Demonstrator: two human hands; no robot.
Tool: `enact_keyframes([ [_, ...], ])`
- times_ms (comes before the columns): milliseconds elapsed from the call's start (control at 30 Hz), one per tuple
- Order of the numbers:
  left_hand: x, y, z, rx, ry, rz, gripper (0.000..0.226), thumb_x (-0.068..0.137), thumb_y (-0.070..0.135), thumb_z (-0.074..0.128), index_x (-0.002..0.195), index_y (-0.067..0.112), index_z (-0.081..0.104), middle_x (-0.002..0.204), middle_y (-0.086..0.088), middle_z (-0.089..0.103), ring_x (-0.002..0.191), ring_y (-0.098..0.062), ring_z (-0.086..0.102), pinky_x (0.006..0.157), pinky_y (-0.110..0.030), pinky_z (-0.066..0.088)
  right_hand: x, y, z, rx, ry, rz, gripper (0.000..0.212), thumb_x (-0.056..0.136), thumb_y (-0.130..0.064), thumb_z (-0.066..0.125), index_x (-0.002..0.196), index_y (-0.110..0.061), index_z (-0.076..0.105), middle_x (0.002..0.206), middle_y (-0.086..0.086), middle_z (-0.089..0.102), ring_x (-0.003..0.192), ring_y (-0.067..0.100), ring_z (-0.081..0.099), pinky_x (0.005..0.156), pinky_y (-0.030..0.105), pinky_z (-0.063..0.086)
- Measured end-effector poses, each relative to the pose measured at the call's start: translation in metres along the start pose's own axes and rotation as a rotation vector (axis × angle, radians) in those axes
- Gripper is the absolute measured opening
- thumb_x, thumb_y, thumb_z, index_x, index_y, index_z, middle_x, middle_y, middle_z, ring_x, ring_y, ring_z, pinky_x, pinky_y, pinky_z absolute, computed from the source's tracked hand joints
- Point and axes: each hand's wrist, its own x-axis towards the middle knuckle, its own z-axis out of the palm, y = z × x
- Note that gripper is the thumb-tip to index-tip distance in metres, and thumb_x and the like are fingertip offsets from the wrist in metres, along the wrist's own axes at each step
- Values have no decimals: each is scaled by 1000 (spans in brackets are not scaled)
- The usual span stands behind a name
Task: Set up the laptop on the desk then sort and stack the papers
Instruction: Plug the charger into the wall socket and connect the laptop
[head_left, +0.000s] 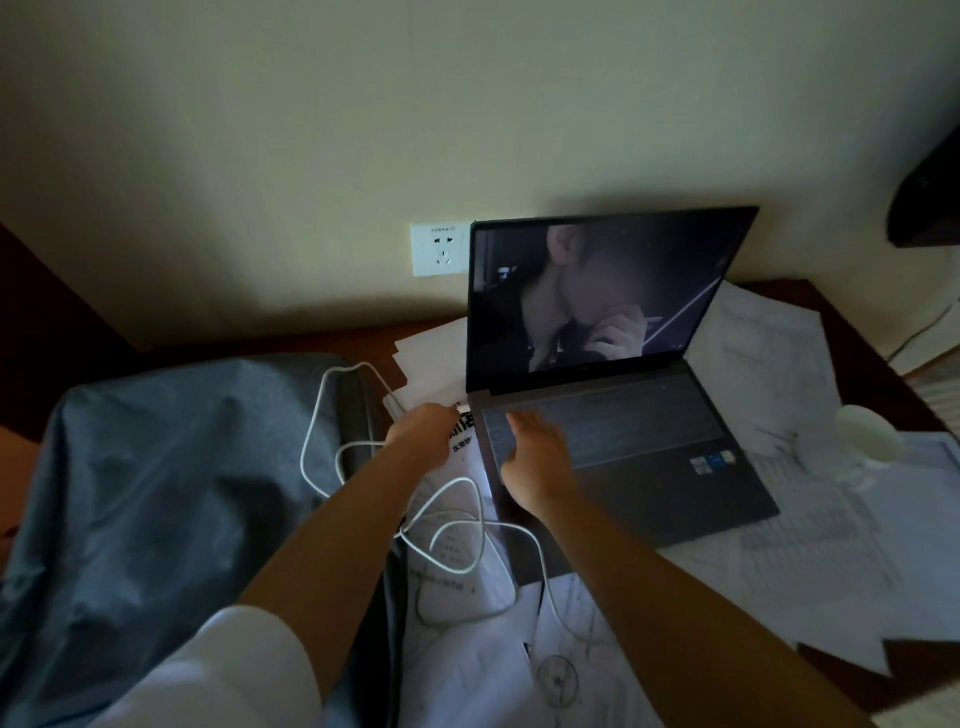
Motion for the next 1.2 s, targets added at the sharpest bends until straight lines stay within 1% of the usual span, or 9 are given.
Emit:
enact_keyframes([
  [67,-11,4,3,-8,-8,5,44,92,3,49,134,14,50,133,-12,54,121,-27,53,100,-38,47,-15,2,-3,50,-13,33,56,87,-1,52,140,-12,40,141,9,45,130,25,43,109,37,38],
  [233,-43,27,12,20,-4,20,47,93,4,44,136,23,49,137,-5,51,123,-23,52,100,-34,46,-41,20,-11,129,-115,57,59,91,-1,46,147,-14,32,151,7,36,138,23,36,113,35,33],
  [367,-64,51,19,83,-25,-25,41,94,7,42,132,19,52,134,-7,54,120,-24,54,96,-38,49,-58,45,-23,147,-137,51,55,91,-4,44,145,-14,36,147,8,41,135,24,41,110,32,35],
  [500,-83,77,29,138,-28,-67,33,94,14,45,124,17,57,127,-7,59,115,-24,57,92,-38,51,-75,77,-34,69,-131,107,44,94,-12,44,138,-14,47,141,9,49,131,25,46,107,34,37],
  [633,-98,96,44,246,-29,-100,36,92,12,48,127,18,56,128,-5,58,119,-22,54,96,-37,48,-94,104,-33,-97,-126,195,36,92,-30,53,124,-14,58,124,7,61,116,23,58,93,34,49],
  [833,-112,106,61,238,-91,-168,39,92,12,45,130,20,53,132,-4,55,119,-22,54,96,-38,48,-110,122,-25,-141,-192,353,70,74,-62,66,125,-15,56,123,6,57,112,22,57,84,35,52],
  [967,-120,112,67,261,-115,-187,43,90,15,45,130,29,52,131,0,57,118,-23,55,95,-47,47,-122,115,-23,-177,-254,370,102,63,-59,78,142,-17,29,144,12,34,132,28,37,92,43,48],
  [1067,-122,110,69,222,-118,-191,45,91,12,42,130,34,51,130,0,57,116,-22,56,94,-46,47,-131,115,-19,-223,-238,366,91,71,-40,79,141,-21,23,141,15,33,128,27,34,89,38,49],
  [1200,-128,105,62,206,-119,-249,42,93,12,41,133,21,51,135,-5,53,122,-24,52,100,-38,45,-131,111,-21,-41,-221,361,69,73,-27,75,130,-17,37,126,10,48,116,23,42,70,28,44],
])
